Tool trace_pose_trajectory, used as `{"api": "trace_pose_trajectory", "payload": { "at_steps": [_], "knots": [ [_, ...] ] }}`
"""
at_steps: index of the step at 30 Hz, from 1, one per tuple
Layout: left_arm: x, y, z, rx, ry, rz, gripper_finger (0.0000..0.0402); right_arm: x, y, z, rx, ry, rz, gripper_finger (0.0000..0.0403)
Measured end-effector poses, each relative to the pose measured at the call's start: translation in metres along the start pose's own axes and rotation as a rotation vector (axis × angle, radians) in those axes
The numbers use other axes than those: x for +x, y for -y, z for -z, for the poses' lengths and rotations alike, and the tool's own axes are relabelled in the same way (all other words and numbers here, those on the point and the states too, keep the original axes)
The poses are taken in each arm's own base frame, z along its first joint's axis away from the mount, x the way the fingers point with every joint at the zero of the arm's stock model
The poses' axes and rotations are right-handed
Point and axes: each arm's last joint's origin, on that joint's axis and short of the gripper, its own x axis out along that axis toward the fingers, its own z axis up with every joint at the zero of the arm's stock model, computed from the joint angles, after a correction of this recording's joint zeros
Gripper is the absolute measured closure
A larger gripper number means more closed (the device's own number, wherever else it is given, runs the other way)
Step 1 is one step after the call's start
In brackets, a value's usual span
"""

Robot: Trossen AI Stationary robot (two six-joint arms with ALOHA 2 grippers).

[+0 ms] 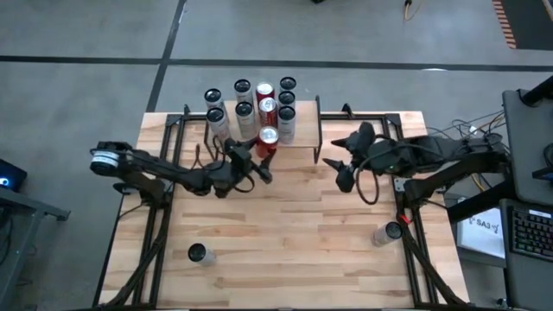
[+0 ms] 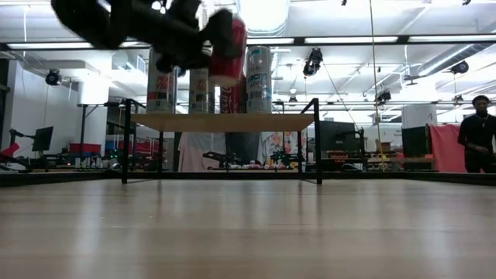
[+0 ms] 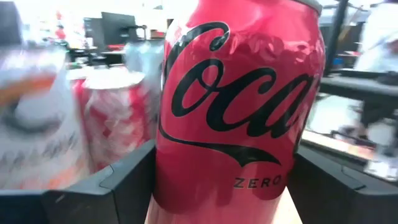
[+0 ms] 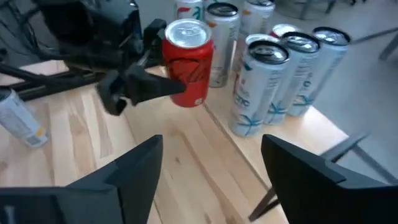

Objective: Place canned beverage on shelf
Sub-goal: Put the red soda can aligned with the other red soda cans on the shelf

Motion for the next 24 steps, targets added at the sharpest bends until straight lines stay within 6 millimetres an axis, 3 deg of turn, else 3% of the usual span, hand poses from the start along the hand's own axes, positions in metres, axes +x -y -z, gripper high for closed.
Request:
{"api": "trace_pose_trajectory", "payload": {
  "at_steps": [4,10,17,24],
  "knots": [
    [-0.001,-0.005,0.018,0.008,0.019,-0.018,0.0118,0.006,-0.002,0.01,-0.015,0.036,-0.039,0.0165],
    [0.017,-0.016,0.036,-0.004,0.015,-0.059,0.0118,0.015,-0.005,0.018,-0.028,0.083,-0.055,0.0189],
    [0.039,-0.018,0.043,-0.011,0.013,-0.101,0.0118,0.016,-0.006,0.018,-0.021,0.097,-0.052,0.02],
    [0.046,-0.025,0.046,-0.054,0.013,-0.15,0.0118,0.018,-0.007,0.017,-0.007,0.105,-0.054,0.0199]
  ]
}}
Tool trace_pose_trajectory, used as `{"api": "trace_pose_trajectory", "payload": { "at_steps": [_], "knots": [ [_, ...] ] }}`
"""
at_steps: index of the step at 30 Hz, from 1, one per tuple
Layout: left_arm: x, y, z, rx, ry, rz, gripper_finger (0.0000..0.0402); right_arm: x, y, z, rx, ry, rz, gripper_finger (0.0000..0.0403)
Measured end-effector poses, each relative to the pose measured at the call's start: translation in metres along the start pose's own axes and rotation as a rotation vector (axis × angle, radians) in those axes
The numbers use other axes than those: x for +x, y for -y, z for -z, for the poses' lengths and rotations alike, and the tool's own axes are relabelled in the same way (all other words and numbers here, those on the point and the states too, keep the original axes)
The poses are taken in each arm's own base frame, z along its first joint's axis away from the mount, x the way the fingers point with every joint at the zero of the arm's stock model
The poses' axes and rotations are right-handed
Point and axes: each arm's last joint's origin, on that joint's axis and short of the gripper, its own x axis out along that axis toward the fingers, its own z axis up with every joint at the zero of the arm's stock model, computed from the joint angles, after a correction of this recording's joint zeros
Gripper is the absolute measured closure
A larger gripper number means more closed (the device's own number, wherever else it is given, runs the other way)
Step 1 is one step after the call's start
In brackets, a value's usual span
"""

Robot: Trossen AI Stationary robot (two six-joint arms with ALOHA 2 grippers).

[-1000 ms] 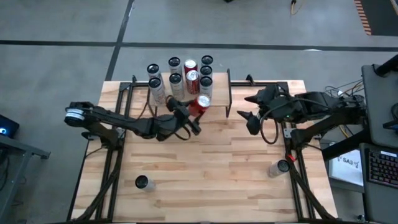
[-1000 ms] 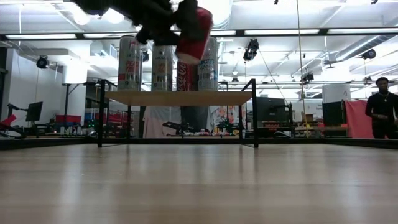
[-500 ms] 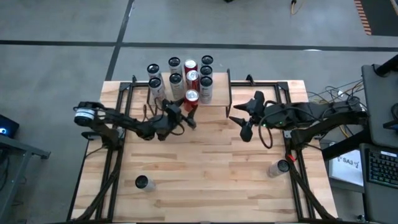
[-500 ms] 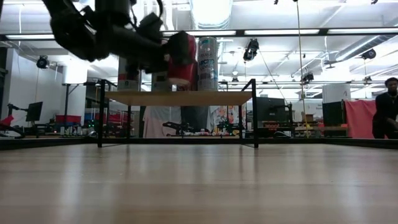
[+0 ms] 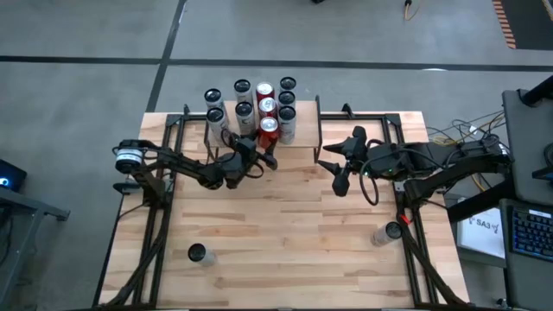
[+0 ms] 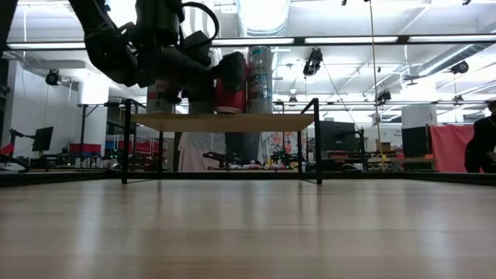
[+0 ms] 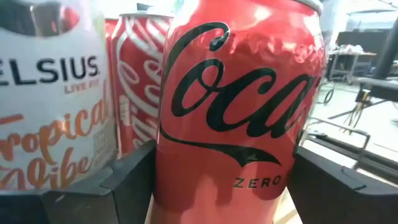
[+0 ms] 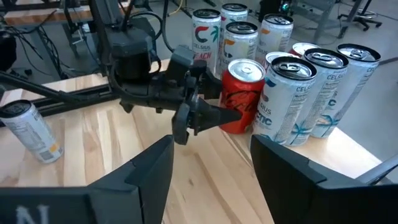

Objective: Place canned beverage on shelf
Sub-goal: Put the red soda can aligned with the other red soda cans on the shelf

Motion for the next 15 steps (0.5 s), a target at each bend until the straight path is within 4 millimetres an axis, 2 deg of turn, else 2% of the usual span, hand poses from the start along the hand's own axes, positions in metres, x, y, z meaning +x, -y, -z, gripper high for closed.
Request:
{"api": "trace_pose_trajectory", "payload": {
  "at_steps": [6,12,15],
  "knots": [
    [0.004,-0.0037,0.0006,-0.009,0.0,-0.011,0.0118,0.0026,-0.0008,0.003,0.001,-0.002,0.001,0.02],
    [0.0052,-0.0045,-0.0014,-0.02,0.01,-0.013,0.003,0.0046,-0.001,0.0069,0.012,-0.011,0.005,0.02],
    [0.0056,-0.0041,-0.002,-0.02,0.01,-0.012,0.0011,0.0057,-0.0013,0.0086,0.013,-0.011,0.005,0.02]
  ]
}}
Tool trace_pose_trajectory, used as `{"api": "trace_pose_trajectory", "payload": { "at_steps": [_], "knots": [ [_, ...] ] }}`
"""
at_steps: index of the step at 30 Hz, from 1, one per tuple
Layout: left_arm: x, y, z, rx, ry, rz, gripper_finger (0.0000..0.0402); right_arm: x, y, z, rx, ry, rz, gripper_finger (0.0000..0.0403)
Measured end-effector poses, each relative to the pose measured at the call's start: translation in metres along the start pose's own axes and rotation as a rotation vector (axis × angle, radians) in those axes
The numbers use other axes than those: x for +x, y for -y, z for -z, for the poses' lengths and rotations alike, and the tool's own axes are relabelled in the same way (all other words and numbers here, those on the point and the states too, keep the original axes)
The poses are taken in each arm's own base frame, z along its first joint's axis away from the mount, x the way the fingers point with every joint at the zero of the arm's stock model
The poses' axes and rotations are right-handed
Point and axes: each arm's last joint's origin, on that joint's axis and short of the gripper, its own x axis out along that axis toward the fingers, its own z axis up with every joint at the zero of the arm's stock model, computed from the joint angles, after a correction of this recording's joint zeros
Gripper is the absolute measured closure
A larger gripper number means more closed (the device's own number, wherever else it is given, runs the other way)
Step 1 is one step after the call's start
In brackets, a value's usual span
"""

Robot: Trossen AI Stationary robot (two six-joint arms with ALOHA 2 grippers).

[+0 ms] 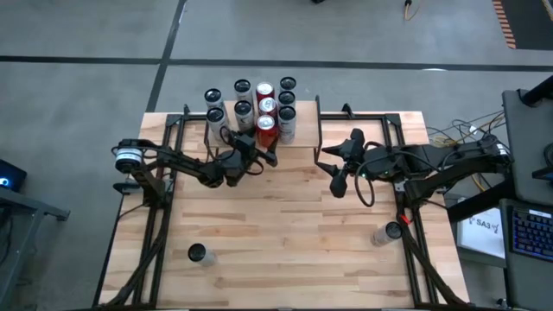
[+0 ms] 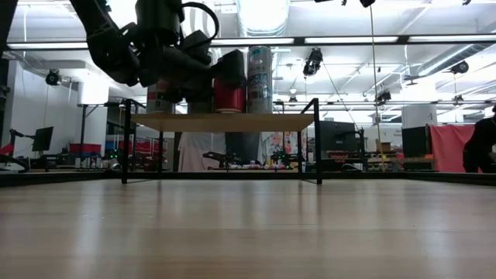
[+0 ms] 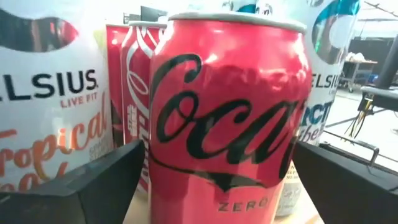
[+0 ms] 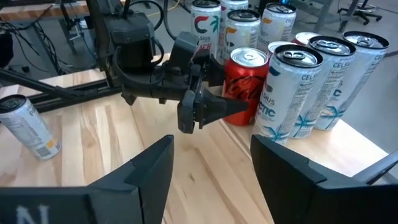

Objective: Place canned beverage on shelf
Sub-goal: Put the red soda can aligned with the other red soda cans on the shelf

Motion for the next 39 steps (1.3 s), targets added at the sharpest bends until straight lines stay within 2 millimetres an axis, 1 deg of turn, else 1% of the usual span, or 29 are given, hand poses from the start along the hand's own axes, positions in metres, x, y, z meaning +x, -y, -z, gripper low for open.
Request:
{"api": "trace_pose_trajectory", "payload": {
  "at_steps": [12,16,20,25,29,34,37,39],
  "knots": [
    [-0.002,0.012,-0.012,-0.003,0.024,0.048,0.0019,0.0,-0.001,-0.001,0.011,0.017,-0.004,0.02],
    [-0.001,0.013,-0.017,0.001,0.022,0.047,0.0019,0.0,-0.001,-0.001,0.011,0.017,-0.004,0.0199],
    [0.0,0.013,-0.021,0.024,0.032,0.005,0.0018,0.0,-0.001,-0.001,0.011,0.017,-0.005,0.0199],
    [-0.004,0.016,-0.027,0.028,0.043,0.014,0.0018,0.0,-0.001,-0.001,0.011,0.016,-0.005,0.02],
    [-0.011,0.018,-0.036,0.039,0.056,0.007,0.0018,0.0,-0.001,-0.001,0.011,0.016,-0.005,0.02],
    [-0.023,0.02,-0.054,0.061,0.087,0.004,0.0018,0.0,-0.001,-0.001,0.011,0.016,-0.005,0.02],
    [-0.036,0.024,-0.067,0.076,0.097,0.037,0.0018,0.0,-0.001,-0.001,0.011,0.016,-0.005,0.0199],
    [-0.047,0.027,-0.072,0.129,0.073,0.075,0.0021,0.0,-0.001,-0.001,0.011,0.016,-0.005,0.02]
  ]
}}
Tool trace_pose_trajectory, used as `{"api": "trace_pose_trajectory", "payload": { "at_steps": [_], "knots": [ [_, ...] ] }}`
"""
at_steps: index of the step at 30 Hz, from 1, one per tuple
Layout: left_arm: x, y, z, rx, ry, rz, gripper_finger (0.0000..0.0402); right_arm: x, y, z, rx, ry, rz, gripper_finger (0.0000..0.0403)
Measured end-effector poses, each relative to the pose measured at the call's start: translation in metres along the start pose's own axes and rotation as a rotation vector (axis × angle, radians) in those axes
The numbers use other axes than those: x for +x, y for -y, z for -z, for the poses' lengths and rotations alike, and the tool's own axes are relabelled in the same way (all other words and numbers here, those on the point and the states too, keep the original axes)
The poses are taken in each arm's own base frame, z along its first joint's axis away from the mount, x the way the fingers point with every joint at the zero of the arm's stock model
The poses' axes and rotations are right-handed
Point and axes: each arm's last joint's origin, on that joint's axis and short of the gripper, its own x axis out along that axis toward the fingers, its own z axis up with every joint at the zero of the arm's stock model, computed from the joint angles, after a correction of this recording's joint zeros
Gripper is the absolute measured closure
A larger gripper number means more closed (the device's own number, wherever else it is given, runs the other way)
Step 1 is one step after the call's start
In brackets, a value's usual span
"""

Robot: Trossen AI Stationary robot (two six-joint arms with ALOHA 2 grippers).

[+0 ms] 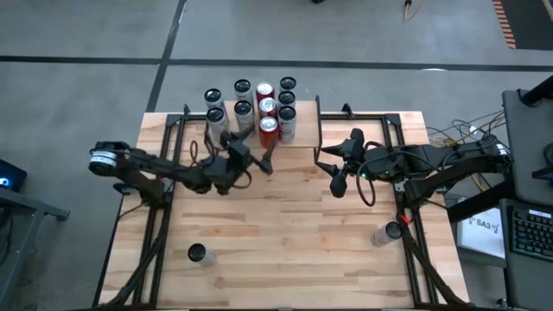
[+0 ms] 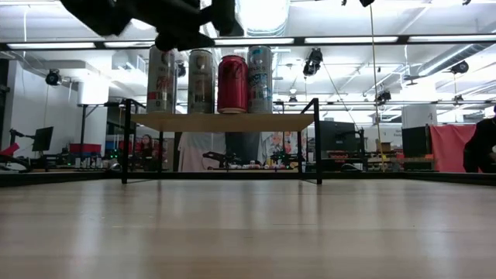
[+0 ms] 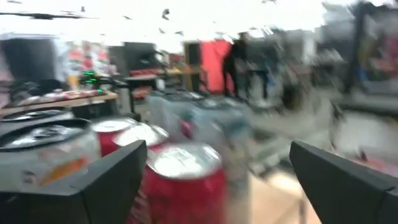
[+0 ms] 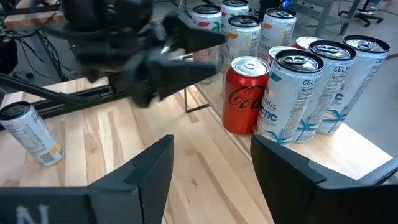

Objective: Place canned beverage on shelf
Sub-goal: Put the red soda can aligned with the other red soda cans on the shelf

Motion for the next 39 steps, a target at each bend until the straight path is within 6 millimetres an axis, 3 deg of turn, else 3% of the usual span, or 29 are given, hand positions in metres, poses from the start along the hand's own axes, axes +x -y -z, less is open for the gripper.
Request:
{"api": "trace_pose_trajectory", "payload": {
  "at_steps": [3,6,13,14,18,28,35,39],
  "knots": [
    [-0.015,0.007,0.004,0.092,-0.089,0.101,0.0047,0.0,0.0,0.0,0.0,0.0,0.0,0.02],
    [-0.022,0.012,0.014,0.079,-0.169,0.165,0.0105,0.0,0.0,0.0,0.0,0.0,0.0,0.02],
    [-0.008,0.019,0.05,0.102,-0.228,0.124,0.0359,0.0,0.0,0.0,-0.002,0.002,-0.001,0.02],
    [-0.005,0.019,0.054,0.102,-0.231,0.113,0.0379,0.0,0.0,0.001,-0.002,0.001,-0.001,0.02],
    [0.007,0.014,0.065,0.092,-0.228,0.064,0.0379,0.001,0.0,0.001,-0.001,0.001,-0.001,0.02],
    [0.022,0.001,0.067,0.076,-0.232,0.002,0.0399,0.001,0.0,0.001,-0.003,-0.001,0.0,0.02],
    [0.022,0.001,0.067,0.074,-0.231,0.0,0.0401,0.001,0.0,0.001,-0.004,-0.001,0.0,0.02],
    [0.013,0.008,0.059,0.058,-0.213,0.043,0.0401,0.001,0.0,0.001,0.026,-0.003,-0.007,0.02]
  ]
}}
